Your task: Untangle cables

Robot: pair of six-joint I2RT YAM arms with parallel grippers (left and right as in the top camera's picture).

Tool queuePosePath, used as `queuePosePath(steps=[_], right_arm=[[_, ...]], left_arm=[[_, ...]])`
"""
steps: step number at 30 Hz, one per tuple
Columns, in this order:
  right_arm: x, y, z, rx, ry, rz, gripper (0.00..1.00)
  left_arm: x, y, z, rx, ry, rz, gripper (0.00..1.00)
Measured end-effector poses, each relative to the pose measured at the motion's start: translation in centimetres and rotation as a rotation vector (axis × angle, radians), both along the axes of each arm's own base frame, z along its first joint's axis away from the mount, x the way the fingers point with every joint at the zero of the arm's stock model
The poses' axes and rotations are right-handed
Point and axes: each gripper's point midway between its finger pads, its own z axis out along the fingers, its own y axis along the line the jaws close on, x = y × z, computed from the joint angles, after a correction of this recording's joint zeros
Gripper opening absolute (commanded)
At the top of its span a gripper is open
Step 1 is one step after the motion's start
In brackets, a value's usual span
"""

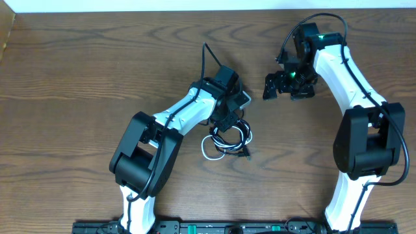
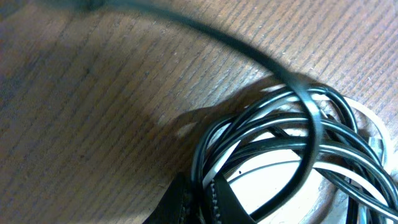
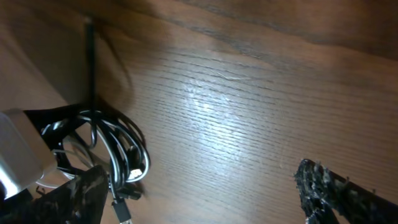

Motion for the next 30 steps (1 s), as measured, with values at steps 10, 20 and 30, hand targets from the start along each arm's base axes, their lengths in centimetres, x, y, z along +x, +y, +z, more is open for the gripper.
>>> queuePosePath(steps=[10, 20, 30], right_arm=[[0.5, 3.4, 2.2, 0.213, -0.031, 0.051, 0.63], [3.3, 11.7, 5.7, 0.454, -0.228, 0.171, 0.53], [4.9, 14.8, 8.1, 0.578, -0.352, 0.230, 0.40]], left_arm=[[3.4, 4.0, 2.9, -0.044, 0.043, 0.568, 0.07], [3.7, 4.2, 10.5, -0.288, 0.159, 1.043, 0.07], [3.9, 4.4, 11.9, -0.438, 0.348, 1.072, 0.08]])
